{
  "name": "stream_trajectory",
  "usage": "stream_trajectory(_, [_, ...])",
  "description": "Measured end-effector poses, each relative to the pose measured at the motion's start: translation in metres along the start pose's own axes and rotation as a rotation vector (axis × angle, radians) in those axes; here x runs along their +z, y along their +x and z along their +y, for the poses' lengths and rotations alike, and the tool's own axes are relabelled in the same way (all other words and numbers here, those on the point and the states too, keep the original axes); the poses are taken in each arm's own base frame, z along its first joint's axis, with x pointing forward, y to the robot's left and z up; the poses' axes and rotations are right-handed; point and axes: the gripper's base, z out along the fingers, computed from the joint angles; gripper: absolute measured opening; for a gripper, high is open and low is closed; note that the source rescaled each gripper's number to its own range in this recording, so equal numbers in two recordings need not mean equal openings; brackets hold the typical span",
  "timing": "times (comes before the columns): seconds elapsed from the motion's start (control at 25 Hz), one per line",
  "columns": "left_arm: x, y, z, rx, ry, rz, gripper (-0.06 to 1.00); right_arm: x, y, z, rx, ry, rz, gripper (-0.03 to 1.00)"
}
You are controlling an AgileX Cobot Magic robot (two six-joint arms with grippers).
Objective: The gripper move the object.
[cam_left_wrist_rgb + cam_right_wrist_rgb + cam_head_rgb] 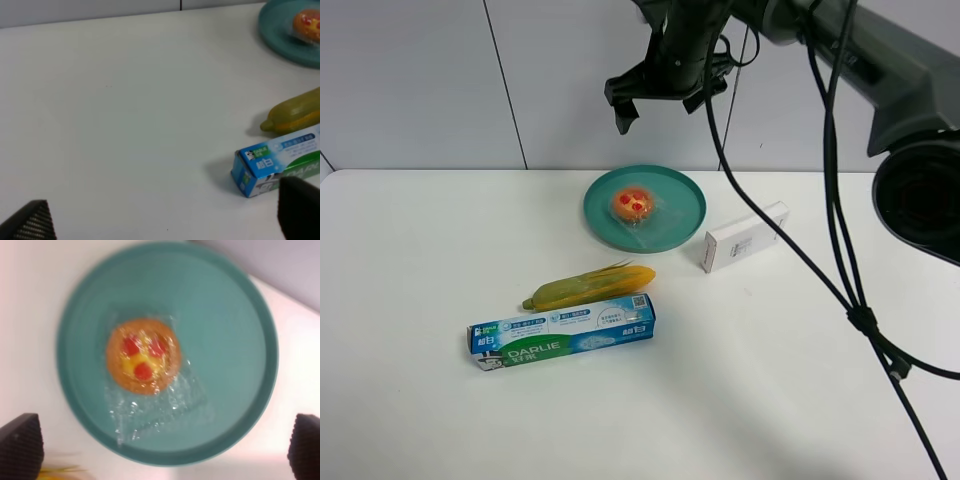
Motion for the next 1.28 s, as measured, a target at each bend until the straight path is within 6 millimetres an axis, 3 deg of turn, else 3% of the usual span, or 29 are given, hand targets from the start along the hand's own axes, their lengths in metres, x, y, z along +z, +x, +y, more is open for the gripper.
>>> stream_trajectory(0.32, [0.000,0.000,0.000,0.000,0.000,0.000,1.00,-0.070,-0.004,0.007,-0.003,-0.033,-0.114,1.00])
stream_trajectory(0.6, [0.000,0.000,0.000,0.000,0.000,0.000,1.00,-0.089,0.036,-0.010,-0.025,0.064,-0.002,1.00])
stream_trajectory(0.92, [0.000,0.000,0.000,0.000,0.000,0.000,1.00,-0.125,0.101,-0.086,0.139,0.224,0.099,1.00])
stream_trajectory(1.12, [0.000,0.000,0.000,0.000,0.000,0.000,1.00,-0.162,0.146,-0.133,0.290,0.325,0.107,1.00])
stream_trajectory(1.28, [0.000,0.000,0.000,0.000,0.000,0.000,1.00,-0.195,0.182,-0.154,0.394,0.401,0.091,1.00])
